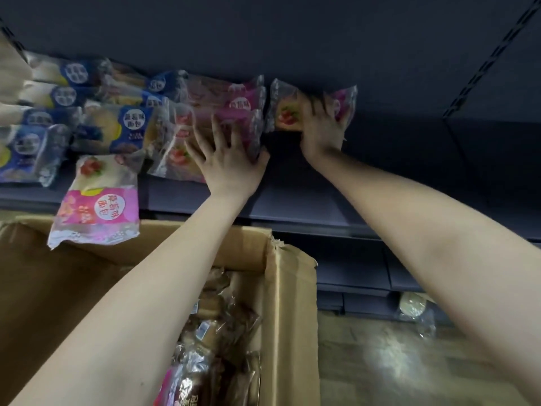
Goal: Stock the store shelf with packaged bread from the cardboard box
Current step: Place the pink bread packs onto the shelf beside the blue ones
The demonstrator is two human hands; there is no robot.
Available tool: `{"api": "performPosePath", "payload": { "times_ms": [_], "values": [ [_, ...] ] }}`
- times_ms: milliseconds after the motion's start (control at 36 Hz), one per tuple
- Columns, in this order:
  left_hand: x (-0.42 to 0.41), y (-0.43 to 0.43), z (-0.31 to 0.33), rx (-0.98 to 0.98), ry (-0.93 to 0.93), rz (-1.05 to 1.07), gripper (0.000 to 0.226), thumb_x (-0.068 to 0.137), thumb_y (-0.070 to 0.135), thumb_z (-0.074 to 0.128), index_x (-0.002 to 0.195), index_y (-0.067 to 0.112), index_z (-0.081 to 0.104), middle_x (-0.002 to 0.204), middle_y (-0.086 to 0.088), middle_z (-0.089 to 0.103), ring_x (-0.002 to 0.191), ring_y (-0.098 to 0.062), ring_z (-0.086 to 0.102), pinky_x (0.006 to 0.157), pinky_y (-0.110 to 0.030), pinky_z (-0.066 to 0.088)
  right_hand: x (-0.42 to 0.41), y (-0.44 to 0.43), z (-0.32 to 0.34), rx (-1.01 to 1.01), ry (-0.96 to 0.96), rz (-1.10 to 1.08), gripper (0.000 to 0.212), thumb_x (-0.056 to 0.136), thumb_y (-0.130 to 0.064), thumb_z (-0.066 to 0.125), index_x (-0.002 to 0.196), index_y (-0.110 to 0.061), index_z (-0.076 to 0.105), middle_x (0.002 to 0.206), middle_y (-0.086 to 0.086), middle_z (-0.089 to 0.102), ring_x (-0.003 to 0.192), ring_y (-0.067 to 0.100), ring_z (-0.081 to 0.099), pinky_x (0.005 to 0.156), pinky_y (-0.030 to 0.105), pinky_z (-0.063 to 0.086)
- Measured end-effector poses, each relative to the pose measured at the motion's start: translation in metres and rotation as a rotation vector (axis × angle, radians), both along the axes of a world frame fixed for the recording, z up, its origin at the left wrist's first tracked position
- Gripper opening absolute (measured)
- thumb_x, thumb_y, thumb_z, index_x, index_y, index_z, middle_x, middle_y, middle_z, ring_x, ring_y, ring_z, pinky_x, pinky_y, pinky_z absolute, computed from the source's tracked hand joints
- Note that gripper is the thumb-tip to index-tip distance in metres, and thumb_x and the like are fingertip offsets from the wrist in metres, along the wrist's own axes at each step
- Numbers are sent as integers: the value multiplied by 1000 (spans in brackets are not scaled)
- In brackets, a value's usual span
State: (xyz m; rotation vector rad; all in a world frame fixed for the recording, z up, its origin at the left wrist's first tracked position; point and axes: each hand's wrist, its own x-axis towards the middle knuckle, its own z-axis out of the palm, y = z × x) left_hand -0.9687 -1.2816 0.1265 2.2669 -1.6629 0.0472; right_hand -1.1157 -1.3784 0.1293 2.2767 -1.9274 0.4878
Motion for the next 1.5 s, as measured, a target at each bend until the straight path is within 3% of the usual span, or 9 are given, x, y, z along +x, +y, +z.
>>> {"api": "performPosePath", "payload": {
  "times_ms": [250,444,611,778,972,1139,1222,1333,1500],
  "values": [
    [1,2,-7,-55,-34,14,88,75,66,17,148,20,34,159,-15,14,143,-48,4,112,-62,-2,12,-29,-2,-27,-33,40,68,90,-2,46,149,-23,21,153,3,27,146,26,9,111,63,5],
    [1,2,-10,-80,-30,16,87,75,65,18,146,17,37,158,-17,18,142,-49,7,112,-63,1,21,-32,-7,44,-63,16,75,87,-7,52,150,-25,17,157,1,15,145,28,8,110,65,6],
    [1,2,-12,-56,-35,15,85,76,65,20,145,19,37,158,-16,18,143,-49,6,113,-63,1,22,-32,-6,241,-79,98,86,85,-44,50,152,-28,-2,159,-1,-11,145,30,-14,109,68,-1],
    [2,1,-13,-83,-37,11,80,78,63,29,141,17,44,155,-18,25,142,-50,11,112,-64,5,22,-33,-2,297,-84,71,80,86,-69,35,150,-39,-2,158,-5,-19,144,33,-16,107,70,-2],
    [3,4,-7,2,-16,-21,74,87,62,33,148,20,31,160,-15,10,144,-46,-3,113,-62,-4,23,-4,10,164,-204,31,60,95,-49,33,150,-29,18,160,-2,-2,146,31,-3,110,67,1],
    [16,19,16,4,167,-85,70,94,48,40,152,19,16,161,-14,-2,146,-39,-8,116,-57,-5,40,22,48,112,-285,129,50,98,-38,32,146,-24,28,160,-3,3,146,28,-4,111,63,9],
    [30,37,29,-22,89,-65,75,94,52,36,153,15,11,160,-15,-1,147,-36,-5,116,-52,-4,58,34,68,56,-231,181,50,99,-39,30,147,-24,27,160,-2,5,146,30,3,112,63,12],
    [62,64,48,-76,10,13,84,81,56,28,152,12,20,159,-18,10,146,-39,6,116,-52,2,91,56,88,-18,-178,285,46,100,-39,29,144,-24,32,159,-2,10,144,29,13,113,62,6],
    [132,114,62,-80,-48,184,69,92,48,42,150,14,26,158,-17,16,144,-40,12,116,-52,6,157,95,92,-12,-134,486,46,101,-36,29,145,-21,31,160,-1,9,145,25,14,117,50,4]
  ]
}}
